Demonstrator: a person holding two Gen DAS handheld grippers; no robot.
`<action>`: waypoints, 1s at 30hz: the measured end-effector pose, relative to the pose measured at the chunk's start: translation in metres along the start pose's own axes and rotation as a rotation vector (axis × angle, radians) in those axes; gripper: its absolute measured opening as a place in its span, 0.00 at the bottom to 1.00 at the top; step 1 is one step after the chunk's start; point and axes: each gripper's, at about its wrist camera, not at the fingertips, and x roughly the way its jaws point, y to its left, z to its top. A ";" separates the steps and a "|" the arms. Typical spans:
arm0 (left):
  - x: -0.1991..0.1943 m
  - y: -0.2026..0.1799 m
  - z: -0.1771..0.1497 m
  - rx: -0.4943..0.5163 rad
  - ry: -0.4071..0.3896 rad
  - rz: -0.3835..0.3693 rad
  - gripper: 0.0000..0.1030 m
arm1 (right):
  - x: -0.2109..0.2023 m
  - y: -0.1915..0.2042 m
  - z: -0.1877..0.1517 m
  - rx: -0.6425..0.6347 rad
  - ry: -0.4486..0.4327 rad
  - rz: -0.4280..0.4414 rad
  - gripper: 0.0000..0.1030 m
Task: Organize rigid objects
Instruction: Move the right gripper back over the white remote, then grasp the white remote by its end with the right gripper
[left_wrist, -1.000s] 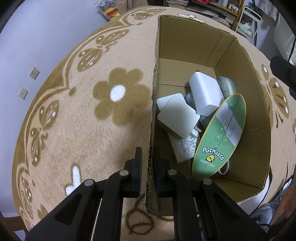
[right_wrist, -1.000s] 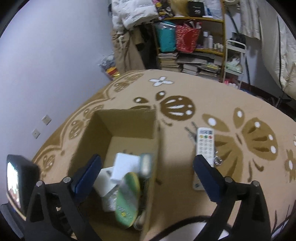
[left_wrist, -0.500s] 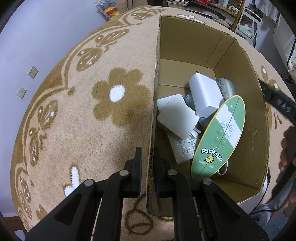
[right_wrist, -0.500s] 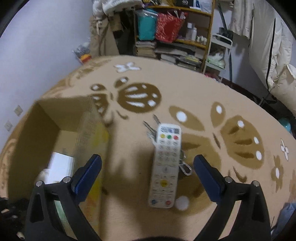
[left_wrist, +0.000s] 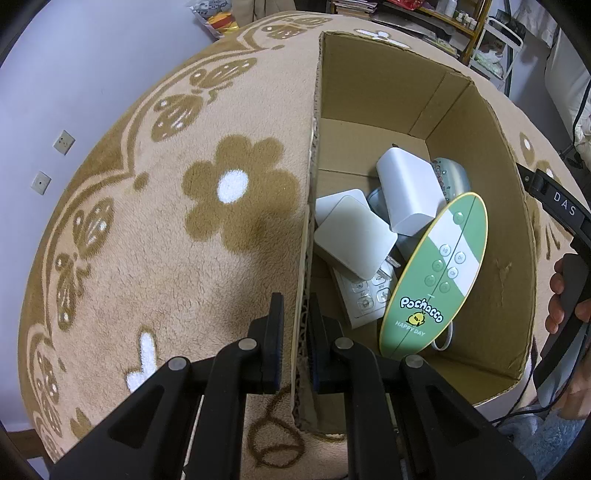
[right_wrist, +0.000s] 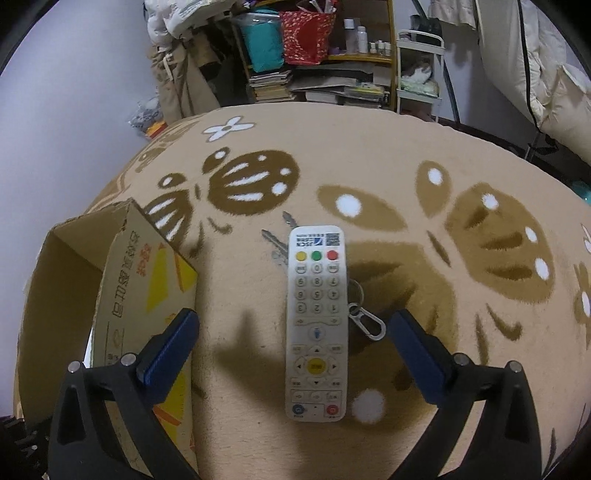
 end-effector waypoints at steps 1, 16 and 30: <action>0.000 0.000 0.000 0.000 0.000 0.000 0.11 | 0.001 -0.002 0.000 0.006 0.003 -0.003 1.00; 0.000 0.000 0.000 0.005 0.000 0.006 0.11 | 0.037 -0.022 -0.015 0.048 0.100 -0.041 0.75; 0.000 0.000 -0.001 0.007 0.000 0.007 0.11 | 0.020 -0.003 -0.015 -0.034 0.043 -0.072 0.42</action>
